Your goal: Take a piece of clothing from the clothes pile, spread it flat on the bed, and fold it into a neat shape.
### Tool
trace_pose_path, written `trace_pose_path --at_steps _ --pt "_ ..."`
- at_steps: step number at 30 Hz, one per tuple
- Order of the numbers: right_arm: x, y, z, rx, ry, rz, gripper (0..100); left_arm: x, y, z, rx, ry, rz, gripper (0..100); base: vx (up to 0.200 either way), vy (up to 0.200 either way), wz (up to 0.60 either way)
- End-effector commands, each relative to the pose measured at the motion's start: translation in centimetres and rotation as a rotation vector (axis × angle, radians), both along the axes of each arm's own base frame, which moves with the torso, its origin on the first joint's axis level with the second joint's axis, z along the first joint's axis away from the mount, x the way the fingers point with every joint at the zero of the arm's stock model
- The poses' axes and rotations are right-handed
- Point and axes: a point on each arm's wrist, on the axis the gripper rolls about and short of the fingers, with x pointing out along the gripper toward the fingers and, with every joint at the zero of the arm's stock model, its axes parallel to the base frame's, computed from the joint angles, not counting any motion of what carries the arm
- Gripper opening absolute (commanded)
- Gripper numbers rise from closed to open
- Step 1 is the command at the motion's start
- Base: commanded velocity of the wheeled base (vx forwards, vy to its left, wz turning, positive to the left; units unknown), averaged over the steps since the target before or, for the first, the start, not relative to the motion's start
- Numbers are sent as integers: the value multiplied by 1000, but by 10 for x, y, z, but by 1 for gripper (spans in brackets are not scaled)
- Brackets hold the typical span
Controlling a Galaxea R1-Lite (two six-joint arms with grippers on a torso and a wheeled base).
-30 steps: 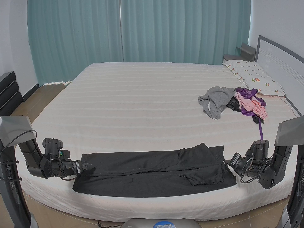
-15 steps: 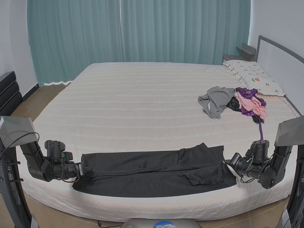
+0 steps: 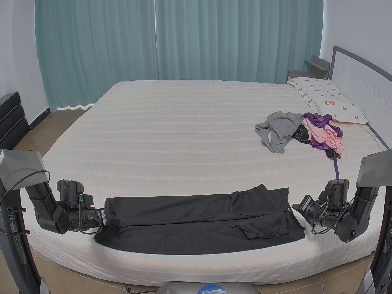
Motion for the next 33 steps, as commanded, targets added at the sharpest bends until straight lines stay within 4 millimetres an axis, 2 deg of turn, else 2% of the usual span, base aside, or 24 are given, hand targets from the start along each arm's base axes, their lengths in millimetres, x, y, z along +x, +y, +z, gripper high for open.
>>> trace_pose_path --at_steps 1,11,23,31,33 --pt "0 -1 3 1 -11 -4 0 0 0 1 -1 -3 2 0 0 0 0" --pt "-2 -2 5 3 -11 -6 0 0 0 0 -3 -1 2 0 -180 0 0" --pt "-4 -2 6 -3 -7 -10 0 17 -5 9 -76 -30 75 0 0 0 0" --pt "-3 -2 6 -3 -10 -10 0 14 -16 21 -86 -50 54 0 0 -200 0" --pt "-3 -2 6 -3 -9 -10 0 15 -21 32 -116 -70 74 0 0 -200 0"
